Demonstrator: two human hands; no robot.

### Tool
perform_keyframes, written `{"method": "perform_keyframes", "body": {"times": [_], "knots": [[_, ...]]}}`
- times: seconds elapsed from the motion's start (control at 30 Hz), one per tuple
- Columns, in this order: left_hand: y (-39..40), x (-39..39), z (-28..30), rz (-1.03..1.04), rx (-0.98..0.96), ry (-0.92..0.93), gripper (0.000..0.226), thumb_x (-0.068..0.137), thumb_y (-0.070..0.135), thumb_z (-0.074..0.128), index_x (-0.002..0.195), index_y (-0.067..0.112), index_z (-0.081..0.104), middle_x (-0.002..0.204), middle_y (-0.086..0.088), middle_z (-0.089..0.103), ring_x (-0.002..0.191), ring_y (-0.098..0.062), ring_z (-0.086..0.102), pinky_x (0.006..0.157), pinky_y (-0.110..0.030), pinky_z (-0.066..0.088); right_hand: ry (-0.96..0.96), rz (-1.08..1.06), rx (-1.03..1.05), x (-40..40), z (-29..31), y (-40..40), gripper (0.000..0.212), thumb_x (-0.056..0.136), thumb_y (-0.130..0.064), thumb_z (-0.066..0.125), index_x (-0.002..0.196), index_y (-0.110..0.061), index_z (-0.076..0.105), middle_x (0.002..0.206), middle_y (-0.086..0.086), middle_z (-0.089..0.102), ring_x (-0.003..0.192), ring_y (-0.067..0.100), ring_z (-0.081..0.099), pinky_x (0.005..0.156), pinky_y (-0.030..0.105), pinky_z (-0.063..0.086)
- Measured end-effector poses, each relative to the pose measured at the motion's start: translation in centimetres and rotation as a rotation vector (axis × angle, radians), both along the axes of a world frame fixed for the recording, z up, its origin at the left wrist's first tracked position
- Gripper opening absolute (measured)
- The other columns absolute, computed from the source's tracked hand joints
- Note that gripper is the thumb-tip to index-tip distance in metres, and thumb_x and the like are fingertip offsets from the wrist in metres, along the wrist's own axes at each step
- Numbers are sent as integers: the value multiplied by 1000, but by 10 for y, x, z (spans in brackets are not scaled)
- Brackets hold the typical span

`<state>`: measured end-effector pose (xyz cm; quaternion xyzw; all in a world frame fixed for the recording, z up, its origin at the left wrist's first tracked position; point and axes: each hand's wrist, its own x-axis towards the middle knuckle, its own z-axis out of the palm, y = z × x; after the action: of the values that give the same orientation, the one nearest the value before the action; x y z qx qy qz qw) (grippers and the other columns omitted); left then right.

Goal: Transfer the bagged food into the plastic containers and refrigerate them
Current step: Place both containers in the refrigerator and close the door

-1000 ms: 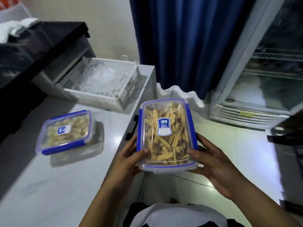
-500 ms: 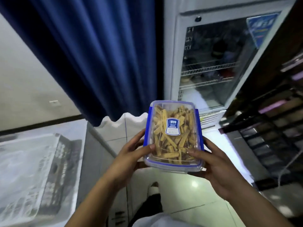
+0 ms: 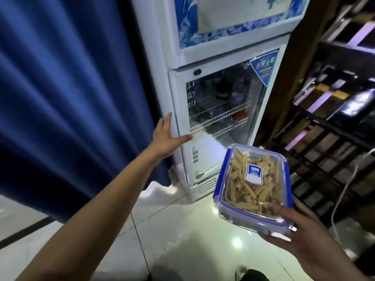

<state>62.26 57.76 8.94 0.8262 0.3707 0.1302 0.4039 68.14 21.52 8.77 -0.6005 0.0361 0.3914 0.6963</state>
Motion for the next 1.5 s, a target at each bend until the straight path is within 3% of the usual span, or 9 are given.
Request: {"method": "perform_keyframes", "body": {"times": [0.17, 0.3, 0.53, 0.63, 0.8, 1.07, 1.13, 1.4, 1.5], "knots": [[57, 95, 28, 83, 219, 56, 112, 82, 54, 74, 159, 31, -5, 168, -4, -6, 154, -32, 0, 124, -48, 11, 12, -50, 35, 50, 1, 20, 56, 64, -12, 73, 119, -23, 69, 108, 8, 76, 95, 41, 69, 86, 61, 54], [65, 148, 38, 261, -75, -315, 102, 86, 24, 78, 160, 18, 7, 148, 2, 33, 136, -16, 36, 104, -19, 34, 15, -39, 55, 97, -1, 30, 54, 63, -12, 73, 117, -23, 70, 105, 10, 76, 95, 43, 69, 88, 64, 52], [96, 160, 15, 439, -277, -533, 82, 70, 22, 78, 141, 18, 40, 130, -1, 58, 114, -20, 60, 93, -34, 55, 10, 12, 67, 168, -23, 46, 54, 66, -14, 75, 119, -22, 68, 108, 10, 75, 95, 40, 71, 87, 62, 54], [98, 152, 21, 386, -285, -510, 57, 87, 8, 64, 139, 17, 41, 111, 5, 62, 98, -17, 57, 74, -25, 45, 7, 28, 62, 188, -29, 52, 49, 65, -15, 74, 113, -21, 69, 108, 10, 75, 93, 40, 71, 87, 64, 54], [67, 129, 19, 274, -303, -513, 42, 85, 13, 62, 122, 28, 48, 107, 10, 65, 96, -16, 57, 83, -36, 41, 36, -23, 32, 203, -38, 56, 40, 74, -11, 73, 113, -22, 70, 112, 11, 74, 101, 43, 69, 85, 66, 54], [43, 110, 3, -151, -537, -416, 13, 89, 26, 71, 100, 32, 72, 81, -6, 73, 81, -29, 73, 85, -45, 58, 104, -318, -81, 193, -57, 49, 31, 85, -11, 69, 114, -22, 69, 114, 10, 73, 89, 35, 70, 75, 50, 60], [47, 129, 8, -288, -529, -338, 56, 65, 48, 89, 115, 31, 70, 92, -7, 73, 88, -25, 73, 85, -44, 59, 128, -430, -99, 180, -53, 43, 33, 84, -12, 69, 116, -22, 68, 115, 10, 73, 96, 36, 68, 72, 50, 61], [-18, 239, 45, -1027, 134, -456, 93, 74, 41, 83, 149, 46, 27, 162, 7, 21, 149, -1, 20, 118, -15, 23, 132, -890, -99, 102, -33, 13, 28, 86, -12, 67, 112, -23, 69, 117, 11, 71, 107, 40, 66, 89, 59, 55], [-62, 280, 47, -1207, 254, -523, 79, 76, 47, 80, 145, 40, 43, 162, 3, 24, 151, -14, 20, 123, -37, 21, 124, -1010, -94, 65, -29, 0, 32, 88, -15, 67, 118, -23, 68, 115, 11, 73, 106, 39, 67, 88, 59, 55]]}}
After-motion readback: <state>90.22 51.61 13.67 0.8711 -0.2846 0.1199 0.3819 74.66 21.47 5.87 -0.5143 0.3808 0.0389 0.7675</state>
